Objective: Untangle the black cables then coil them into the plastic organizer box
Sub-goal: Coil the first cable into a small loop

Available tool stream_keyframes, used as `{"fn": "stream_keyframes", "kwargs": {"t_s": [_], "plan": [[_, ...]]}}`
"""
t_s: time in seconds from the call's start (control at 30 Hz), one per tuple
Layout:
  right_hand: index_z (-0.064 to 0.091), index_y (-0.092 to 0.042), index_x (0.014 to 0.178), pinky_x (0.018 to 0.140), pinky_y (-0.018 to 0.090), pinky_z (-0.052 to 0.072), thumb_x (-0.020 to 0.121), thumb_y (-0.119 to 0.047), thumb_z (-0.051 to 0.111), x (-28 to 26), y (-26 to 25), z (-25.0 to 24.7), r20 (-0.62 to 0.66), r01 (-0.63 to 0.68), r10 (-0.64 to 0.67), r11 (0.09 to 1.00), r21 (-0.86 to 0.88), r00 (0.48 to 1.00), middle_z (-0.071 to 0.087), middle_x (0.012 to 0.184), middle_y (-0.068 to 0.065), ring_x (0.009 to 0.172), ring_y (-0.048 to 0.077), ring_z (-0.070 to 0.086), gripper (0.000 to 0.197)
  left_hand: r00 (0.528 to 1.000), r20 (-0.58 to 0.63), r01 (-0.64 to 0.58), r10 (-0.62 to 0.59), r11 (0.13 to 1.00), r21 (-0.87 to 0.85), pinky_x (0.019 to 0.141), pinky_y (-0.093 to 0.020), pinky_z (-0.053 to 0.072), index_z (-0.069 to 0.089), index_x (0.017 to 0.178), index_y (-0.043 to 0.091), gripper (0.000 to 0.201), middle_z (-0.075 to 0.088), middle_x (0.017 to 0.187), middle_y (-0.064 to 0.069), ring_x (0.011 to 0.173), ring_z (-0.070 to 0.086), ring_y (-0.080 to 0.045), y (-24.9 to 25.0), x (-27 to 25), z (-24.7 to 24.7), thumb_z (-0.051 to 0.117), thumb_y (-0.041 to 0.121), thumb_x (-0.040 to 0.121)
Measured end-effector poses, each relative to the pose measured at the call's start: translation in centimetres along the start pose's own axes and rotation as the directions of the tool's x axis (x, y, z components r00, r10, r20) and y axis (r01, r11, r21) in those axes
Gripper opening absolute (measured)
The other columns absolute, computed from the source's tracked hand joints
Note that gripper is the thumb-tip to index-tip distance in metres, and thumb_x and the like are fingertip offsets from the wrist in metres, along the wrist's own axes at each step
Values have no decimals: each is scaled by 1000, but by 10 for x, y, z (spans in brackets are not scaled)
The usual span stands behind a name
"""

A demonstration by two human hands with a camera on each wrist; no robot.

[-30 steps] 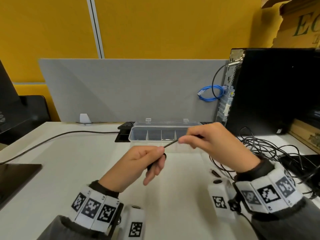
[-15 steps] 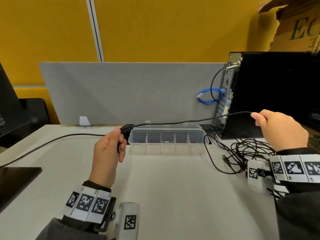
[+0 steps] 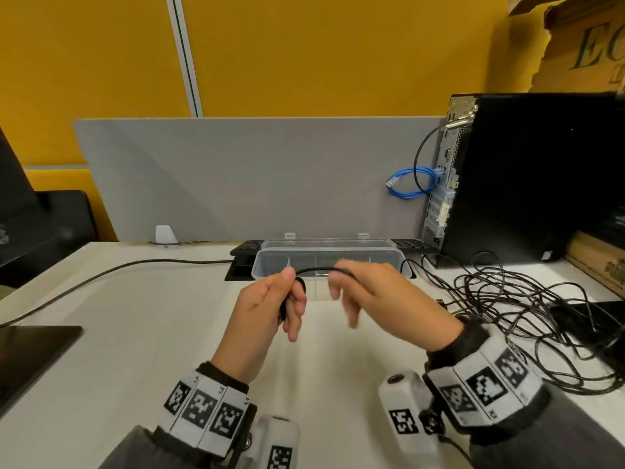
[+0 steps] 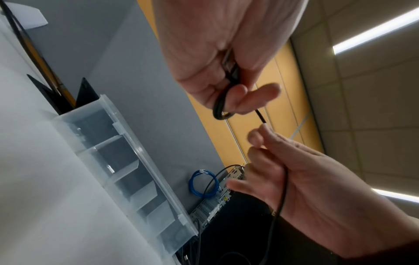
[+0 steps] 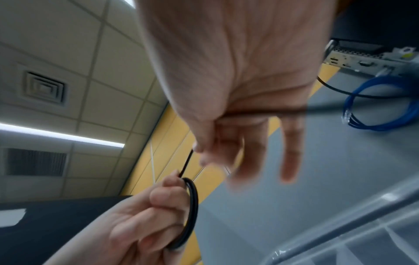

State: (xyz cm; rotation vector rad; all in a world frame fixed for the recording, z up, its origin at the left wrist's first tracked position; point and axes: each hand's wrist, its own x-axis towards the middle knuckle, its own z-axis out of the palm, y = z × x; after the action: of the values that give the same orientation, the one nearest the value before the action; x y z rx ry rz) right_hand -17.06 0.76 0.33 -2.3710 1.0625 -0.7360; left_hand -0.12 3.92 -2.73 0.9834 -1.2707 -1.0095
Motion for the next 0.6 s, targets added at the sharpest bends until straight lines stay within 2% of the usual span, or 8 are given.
{"fn": "stream_keyframes", "kwargs": {"t_s": [0.1, 0.17, 0.23, 0.33, 0.4, 0.5, 0.53, 0.6], "plan": [[53, -19, 72, 55, 14, 36, 92, -26, 52, 3, 3, -6, -244, 67, -23, 983, 172, 969, 53, 59, -13, 53, 3, 44, 22, 990, 120, 72, -70, 997, -10, 46, -17, 35, 56, 62, 9, 42, 49, 41, 2, 31, 34, -9, 5, -4, 1, 39, 35, 91], [58, -16, 77, 59, 18, 36, 90, -26, 56, 5, 7, -7, -345, 123, -33, 963, 241, 938, 56, 65, -7, 59, 10, 46, 16, 959, 241, 176, -151, 980, -89, 44, -15, 35, 62, 58, 12, 43, 48, 44, -4, 29, 34, -8, 10, -9, 3, 40, 35, 87], [64, -22, 86, 66, 25, 41, 93, -32, 50, 5, 14, 1, -355, 111, -56, 984, 137, 933, 62, 75, -3, 65, 10, 50, 18, 924, 344, 252, -165, 941, -225, 44, -15, 39, 68, 59, 12, 44, 51, 50, -11, 30, 41, -9, 15, -14, 6, 40, 28, 87], [58, -41, 112, 77, 33, 48, 97, -43, 33, 1, 15, 24, -9, -15, 13, 973, -231, 1000, 67, 99, -6, 88, 13, 62, 29, 953, 298, 182, -51, 883, -432, 57, -20, 52, 75, 83, 4, 30, 68, 70, -13, 56, 65, -16, 13, -12, 8, 48, 18, 88], [56, -37, 116, 84, 36, 47, 98, -44, 31, -1, 10, 35, 225, -12, 83, 953, -302, 971, 65, 109, -4, 99, 19, 59, 31, 993, 112, 94, -43, 860, -502, 72, -24, 56, 66, 101, -2, 29, 72, 90, -14, 83, 70, -22, 5, -2, 3, 46, 14, 89], [63, -28, 104, 82, 29, 45, 99, -37, 37, -5, -2, 22, 311, 65, 14, 968, -242, 950, 64, 94, -10, 83, 4, 56, 28, 991, -133, -15, -12, 979, -201, 87, -27, 53, 60, 106, 8, 24, 71, 101, -10, 97, 68, -20, -7, 10, -11, 38, 11, 97], [64, -26, 97, 74, 24, 43, 98, -34, 40, -5, -5, 12, 284, 86, -20, 971, -224, 959, 61, 82, -14, 72, 0, 52, 26, 988, -155, -23, 25, 1000, 14, 91, -28, 51, 62, 102, 15, 24, 71, 101, -6, 98, 67, -17, -9, 10, -14, 39, 12, 97], [65, -27, 87, 62, 23, 38, 95, -33, 47, -6, -9, -5, 88, 107, -91, 972, -209, 992, 53, 64, -17, 60, -2, 49, 21, 999, -41, -18, 31, 958, 288, 89, -29, 51, 65, 95, 18, 25, 73, 94, -2, 93, 67, -13, -9, 7, -15, 40, 16, 97]]}}
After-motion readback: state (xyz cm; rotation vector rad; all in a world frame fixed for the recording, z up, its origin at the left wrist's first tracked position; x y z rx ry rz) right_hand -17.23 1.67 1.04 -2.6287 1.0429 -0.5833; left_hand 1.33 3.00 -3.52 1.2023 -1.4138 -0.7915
